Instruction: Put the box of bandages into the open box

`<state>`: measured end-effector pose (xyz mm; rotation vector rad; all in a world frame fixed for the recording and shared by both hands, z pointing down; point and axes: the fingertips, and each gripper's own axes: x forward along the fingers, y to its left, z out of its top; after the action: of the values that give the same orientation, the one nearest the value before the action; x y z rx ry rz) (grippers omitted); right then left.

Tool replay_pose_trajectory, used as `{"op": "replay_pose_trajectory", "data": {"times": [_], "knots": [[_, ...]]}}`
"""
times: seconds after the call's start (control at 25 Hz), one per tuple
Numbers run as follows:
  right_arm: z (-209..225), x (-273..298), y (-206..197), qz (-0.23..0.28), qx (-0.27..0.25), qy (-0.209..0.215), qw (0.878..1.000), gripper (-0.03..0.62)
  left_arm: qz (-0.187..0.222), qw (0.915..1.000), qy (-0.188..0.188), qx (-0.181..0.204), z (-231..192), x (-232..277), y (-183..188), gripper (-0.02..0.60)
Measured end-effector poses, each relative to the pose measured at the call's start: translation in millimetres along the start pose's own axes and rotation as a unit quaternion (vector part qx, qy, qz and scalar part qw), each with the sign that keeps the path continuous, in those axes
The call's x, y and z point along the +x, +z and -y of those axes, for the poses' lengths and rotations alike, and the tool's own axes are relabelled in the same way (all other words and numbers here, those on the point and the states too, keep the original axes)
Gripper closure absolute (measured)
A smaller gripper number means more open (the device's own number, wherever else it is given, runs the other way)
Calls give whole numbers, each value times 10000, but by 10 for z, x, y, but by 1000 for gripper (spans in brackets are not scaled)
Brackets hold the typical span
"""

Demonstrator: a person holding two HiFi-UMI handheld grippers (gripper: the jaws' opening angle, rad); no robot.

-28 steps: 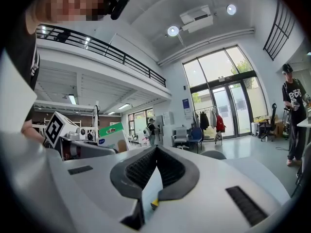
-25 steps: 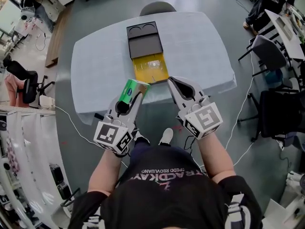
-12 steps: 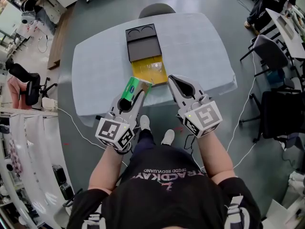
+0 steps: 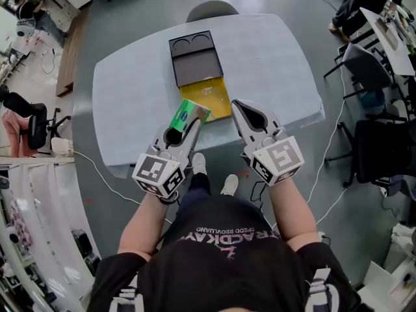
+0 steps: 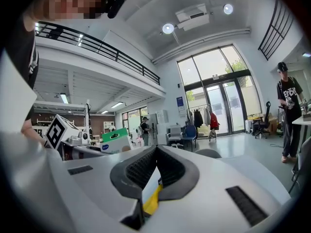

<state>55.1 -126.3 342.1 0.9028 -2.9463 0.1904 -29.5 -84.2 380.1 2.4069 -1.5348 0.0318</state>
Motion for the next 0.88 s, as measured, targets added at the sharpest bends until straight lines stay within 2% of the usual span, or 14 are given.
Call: {"op": "replay_pose_trajectory", "data": {"times": [0.64, 0.88], "knots": [[343, 519, -313, -415, 290, -576, 9971, 585, -657, 9962, -511, -243, -596, 623, -341, 480], [439, 648, -469, -553, 405, -769, 9947, 585, -964, 9925, -630, -400, -777, 771, -606, 480]]}}
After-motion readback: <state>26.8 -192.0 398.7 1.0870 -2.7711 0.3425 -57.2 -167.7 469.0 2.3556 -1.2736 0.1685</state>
